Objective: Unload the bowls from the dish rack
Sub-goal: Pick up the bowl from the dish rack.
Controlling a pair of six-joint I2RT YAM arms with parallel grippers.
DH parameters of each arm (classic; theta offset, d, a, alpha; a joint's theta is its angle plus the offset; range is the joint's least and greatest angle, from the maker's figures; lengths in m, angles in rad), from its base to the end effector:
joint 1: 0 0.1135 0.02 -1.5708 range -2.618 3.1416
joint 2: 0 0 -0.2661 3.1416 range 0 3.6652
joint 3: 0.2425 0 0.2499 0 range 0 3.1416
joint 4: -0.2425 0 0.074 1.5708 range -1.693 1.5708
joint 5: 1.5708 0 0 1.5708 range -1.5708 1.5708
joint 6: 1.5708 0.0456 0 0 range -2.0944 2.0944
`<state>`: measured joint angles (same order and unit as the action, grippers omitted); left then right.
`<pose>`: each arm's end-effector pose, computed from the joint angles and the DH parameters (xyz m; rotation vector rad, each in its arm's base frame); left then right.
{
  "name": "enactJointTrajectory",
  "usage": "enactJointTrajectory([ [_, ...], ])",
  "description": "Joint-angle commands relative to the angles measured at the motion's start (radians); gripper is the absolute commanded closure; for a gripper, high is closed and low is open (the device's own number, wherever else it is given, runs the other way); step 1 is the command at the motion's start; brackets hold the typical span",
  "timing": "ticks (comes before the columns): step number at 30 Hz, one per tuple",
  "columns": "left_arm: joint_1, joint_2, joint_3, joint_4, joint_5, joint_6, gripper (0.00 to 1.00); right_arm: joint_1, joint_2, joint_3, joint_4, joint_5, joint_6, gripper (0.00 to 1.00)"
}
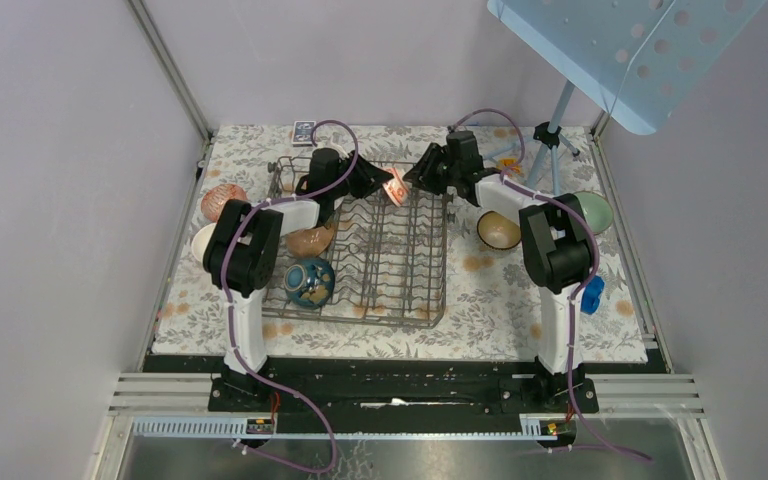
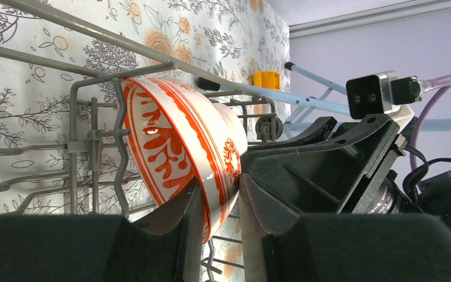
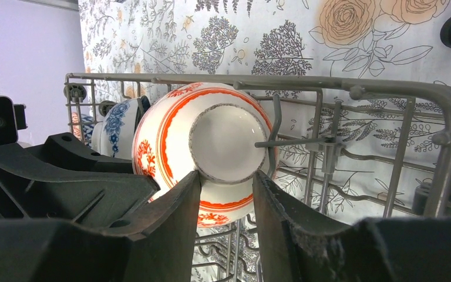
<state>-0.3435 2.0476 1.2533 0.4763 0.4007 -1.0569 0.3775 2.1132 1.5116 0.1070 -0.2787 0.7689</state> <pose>0.4319 -0.1734 0.1827 -0.4380 2.0470 -1.2873 0.4556 0.1941 0.1976 0.2461 2.1842 0.9671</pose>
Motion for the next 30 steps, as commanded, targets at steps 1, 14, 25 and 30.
enactJointTrajectory([
  [1,-0.026,0.003,0.02,0.195,0.08,-0.02,0.9,-0.005,-0.01,-0.045,-0.004,-0.001,-0.012,0.55],
  [14,-0.026,0.017,0.0,0.314,0.109,-0.078,1.0,-0.015,-0.057,-0.06,0.05,-0.066,-0.015,0.42],
  [25,-0.023,0.004,0.005,0.334,0.116,-0.089,1.0,-0.019,-0.123,-0.064,0.051,-0.073,-0.014,0.34],
  [30,-0.013,-0.012,-0.001,0.355,0.12,-0.108,1.0,-0.019,-0.159,-0.068,0.05,-0.074,-0.005,0.29],
])
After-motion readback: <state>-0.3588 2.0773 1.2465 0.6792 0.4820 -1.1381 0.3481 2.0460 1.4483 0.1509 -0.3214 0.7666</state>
